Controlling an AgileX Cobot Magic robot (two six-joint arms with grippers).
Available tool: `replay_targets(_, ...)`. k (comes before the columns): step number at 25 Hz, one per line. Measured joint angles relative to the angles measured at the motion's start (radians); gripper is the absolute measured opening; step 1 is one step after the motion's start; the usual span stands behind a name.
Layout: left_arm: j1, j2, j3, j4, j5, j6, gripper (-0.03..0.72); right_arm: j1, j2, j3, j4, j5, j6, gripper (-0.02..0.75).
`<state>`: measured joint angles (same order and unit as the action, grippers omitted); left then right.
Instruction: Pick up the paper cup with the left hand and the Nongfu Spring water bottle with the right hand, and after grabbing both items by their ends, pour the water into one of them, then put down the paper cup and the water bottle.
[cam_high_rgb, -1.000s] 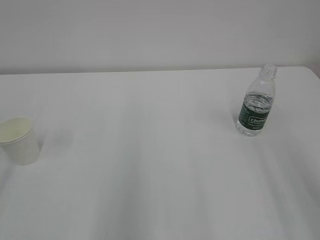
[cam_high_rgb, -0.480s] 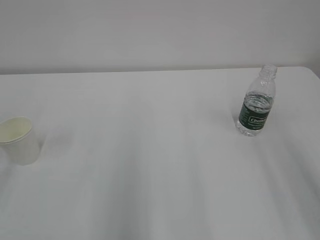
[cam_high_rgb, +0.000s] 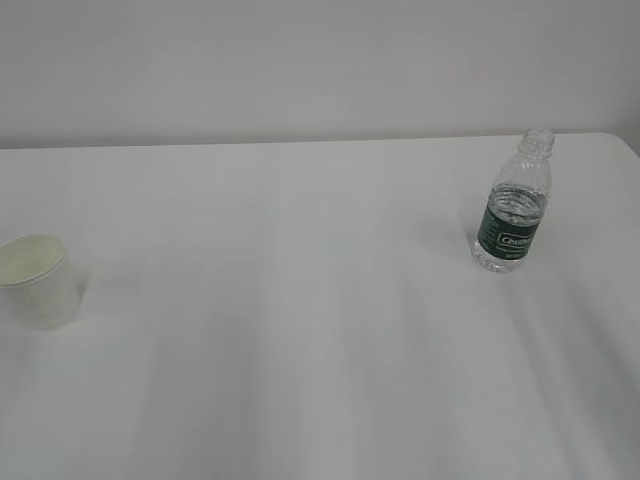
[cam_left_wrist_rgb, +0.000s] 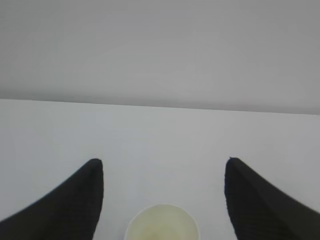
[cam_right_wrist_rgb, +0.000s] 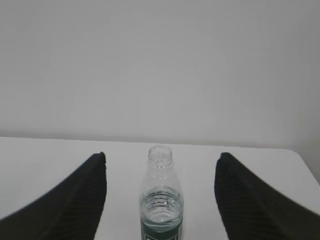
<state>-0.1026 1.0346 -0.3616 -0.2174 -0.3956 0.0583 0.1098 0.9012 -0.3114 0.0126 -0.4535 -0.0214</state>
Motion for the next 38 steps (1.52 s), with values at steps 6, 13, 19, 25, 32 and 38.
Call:
replay_targets(6,-0.088,0.083,0.119,-0.001,-0.264,0.0,0.536,0.0,0.112,0.0,-0.094,-0.137,0.07,0.518)
replay_targets(13,-0.097,0.174,0.17,-0.001,-0.373,0.0,0.534,0.0,0.246,0.021,-0.179,-0.221,0.097,0.518)
replay_targets(19,-0.097,0.301,0.191,0.042,-0.486,-0.002,0.534,0.0,0.401,0.115,-0.181,-0.477,0.121,0.518)
replay_targets(25,-0.097,0.47,0.273,0.067,-0.725,-0.064,0.534,0.0,0.528,0.184,-0.181,-0.666,0.126,0.518)
replay_targets(32,-0.097,0.662,0.287,0.127,-0.743,-0.074,0.533,0.0,0.671,0.186,-0.181,-0.68,0.129,0.518)
replay_targets(38,-0.097,0.736,0.287,0.137,-0.747,-0.074,0.531,0.0,0.769,0.168,-0.135,-0.682,0.129,0.532)
